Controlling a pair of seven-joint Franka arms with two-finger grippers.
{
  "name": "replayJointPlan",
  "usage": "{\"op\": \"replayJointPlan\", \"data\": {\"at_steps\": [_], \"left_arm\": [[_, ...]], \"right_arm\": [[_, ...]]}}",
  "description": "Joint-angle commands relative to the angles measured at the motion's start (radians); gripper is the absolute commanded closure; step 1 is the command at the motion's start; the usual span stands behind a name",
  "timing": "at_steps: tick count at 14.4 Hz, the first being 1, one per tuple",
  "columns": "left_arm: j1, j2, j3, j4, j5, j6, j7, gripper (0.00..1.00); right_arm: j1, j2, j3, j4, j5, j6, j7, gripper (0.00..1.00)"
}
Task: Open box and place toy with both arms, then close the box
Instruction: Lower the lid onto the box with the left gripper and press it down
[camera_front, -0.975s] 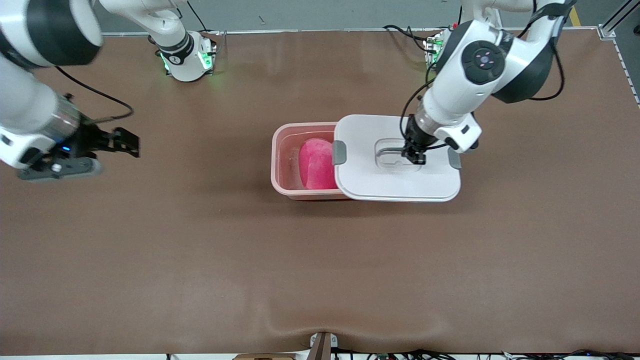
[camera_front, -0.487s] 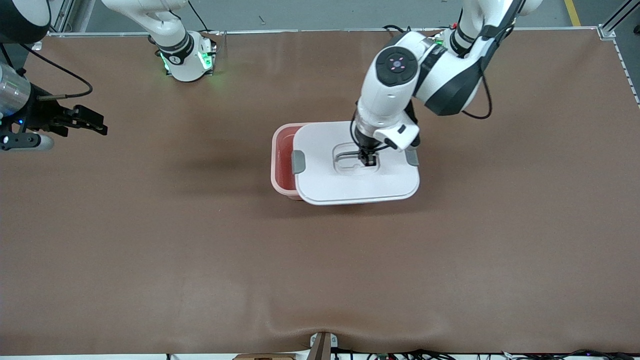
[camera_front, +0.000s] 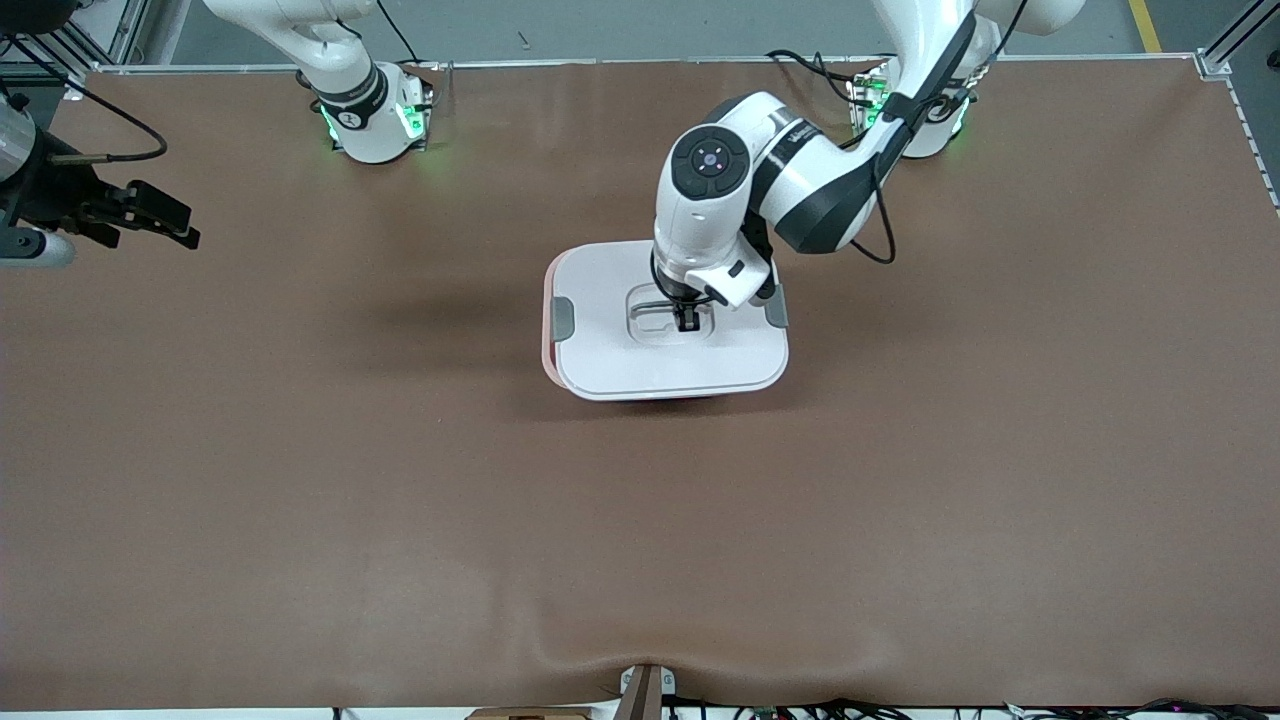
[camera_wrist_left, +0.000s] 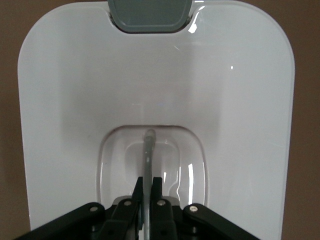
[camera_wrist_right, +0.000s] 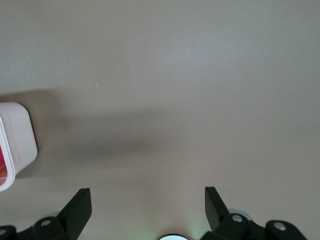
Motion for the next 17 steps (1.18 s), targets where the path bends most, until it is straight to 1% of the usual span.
{"op": "replayJointPlan", "data": {"at_steps": [1,3,6,9,13,14,17], "left_arm": [[-0.017,0.024,0.001,0.037,0.021,0.000,-0.011,1.00],[-0.033,0.037,0.002,0.037,0.021,0.012,-0.020,1.00],[-0.042,0.052,0.002,0.037,0.021,0.027,-0.028,1.00],[-0.059,0.048,0.003,0.029,0.036,0.030,-0.031,1.00],[-0.060,0.051,0.003,0.022,0.044,0.032,-0.056,1.00],[-0.060,0.051,0.003,0.019,0.045,0.030,-0.056,1.00],[-0.062,0.052,0.002,0.017,0.060,0.030,-0.057,1.00]], "right_arm": [[-0.030,0.005,0.018,0.032,0.023,-0.015,0.040,0.00],[-0.027,0.043,0.018,0.081,0.009,-0.011,0.037,0.00],[-0.034,0.050,0.017,0.127,0.006,-0.008,0.037,0.00],[-0.037,0.074,0.018,0.172,0.006,-0.009,0.027,0.00],[-0.036,0.132,0.020,0.253,-0.006,-0.057,0.024,0.00],[-0.036,0.140,0.018,0.265,-0.006,-0.067,0.024,0.00],[-0.019,0.137,0.023,0.259,-0.006,-0.075,0.034,0.00]]}}
